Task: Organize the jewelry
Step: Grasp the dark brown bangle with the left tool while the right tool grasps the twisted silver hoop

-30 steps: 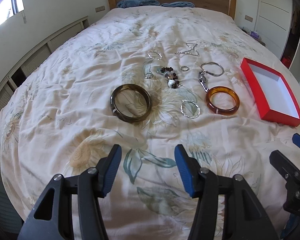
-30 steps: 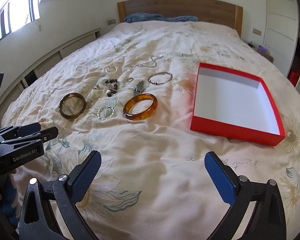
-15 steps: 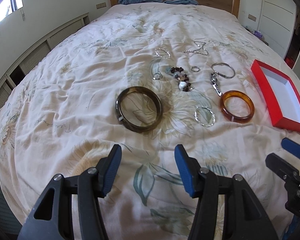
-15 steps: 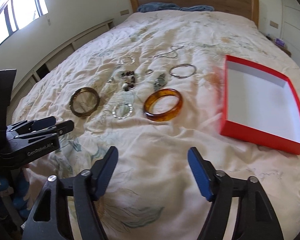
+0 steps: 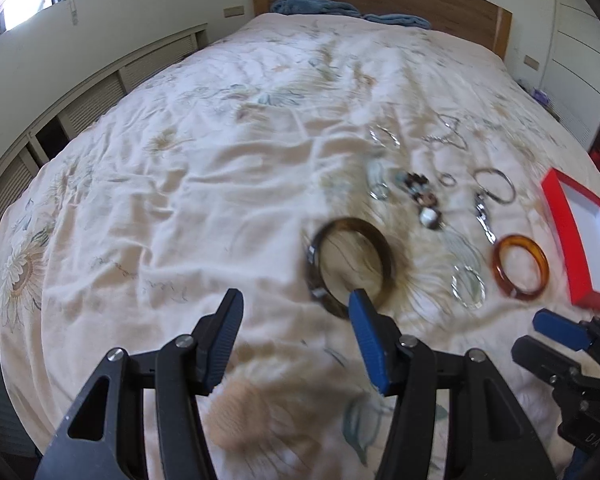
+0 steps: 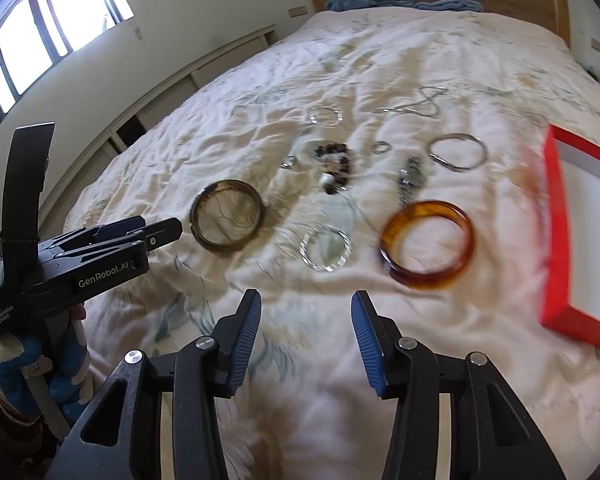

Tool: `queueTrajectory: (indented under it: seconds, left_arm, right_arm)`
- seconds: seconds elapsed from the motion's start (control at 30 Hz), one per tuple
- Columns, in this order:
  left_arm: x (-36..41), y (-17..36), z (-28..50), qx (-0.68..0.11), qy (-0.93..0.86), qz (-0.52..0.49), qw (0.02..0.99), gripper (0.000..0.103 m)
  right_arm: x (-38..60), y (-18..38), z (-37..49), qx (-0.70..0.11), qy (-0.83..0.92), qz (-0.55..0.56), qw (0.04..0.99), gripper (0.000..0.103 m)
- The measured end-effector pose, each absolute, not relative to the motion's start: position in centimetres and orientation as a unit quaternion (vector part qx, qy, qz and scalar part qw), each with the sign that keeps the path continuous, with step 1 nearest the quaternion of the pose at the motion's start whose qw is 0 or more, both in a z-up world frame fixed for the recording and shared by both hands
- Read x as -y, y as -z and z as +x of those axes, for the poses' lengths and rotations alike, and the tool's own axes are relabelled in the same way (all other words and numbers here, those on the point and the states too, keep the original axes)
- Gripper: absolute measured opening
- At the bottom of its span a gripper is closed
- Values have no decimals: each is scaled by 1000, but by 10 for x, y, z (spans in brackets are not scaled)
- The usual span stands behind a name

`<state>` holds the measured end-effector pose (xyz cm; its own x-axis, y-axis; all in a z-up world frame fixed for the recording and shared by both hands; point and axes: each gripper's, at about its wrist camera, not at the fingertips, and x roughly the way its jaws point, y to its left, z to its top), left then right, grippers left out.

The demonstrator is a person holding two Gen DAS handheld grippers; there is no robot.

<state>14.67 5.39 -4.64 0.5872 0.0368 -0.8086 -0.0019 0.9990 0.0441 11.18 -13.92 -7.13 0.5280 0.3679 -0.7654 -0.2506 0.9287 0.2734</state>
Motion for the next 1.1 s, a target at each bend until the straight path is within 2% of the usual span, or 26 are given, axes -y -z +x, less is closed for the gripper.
queueTrajectory:
  seconds: [0.77,0.93,1.1]
  left_arm:
    - [-68,88,192,-493,-8,-10,870,52]
    - [-68,89,192,-492,1,-17,871,37]
    - [-65,86,190,-485,8,-14,874,29]
  right_arm:
    - [124,112,170,-481,-171,53,858,47]
    - [126,115,172,-481,-170,65,858,47]
    - [132,113,171,-474,-165,78,861,38]
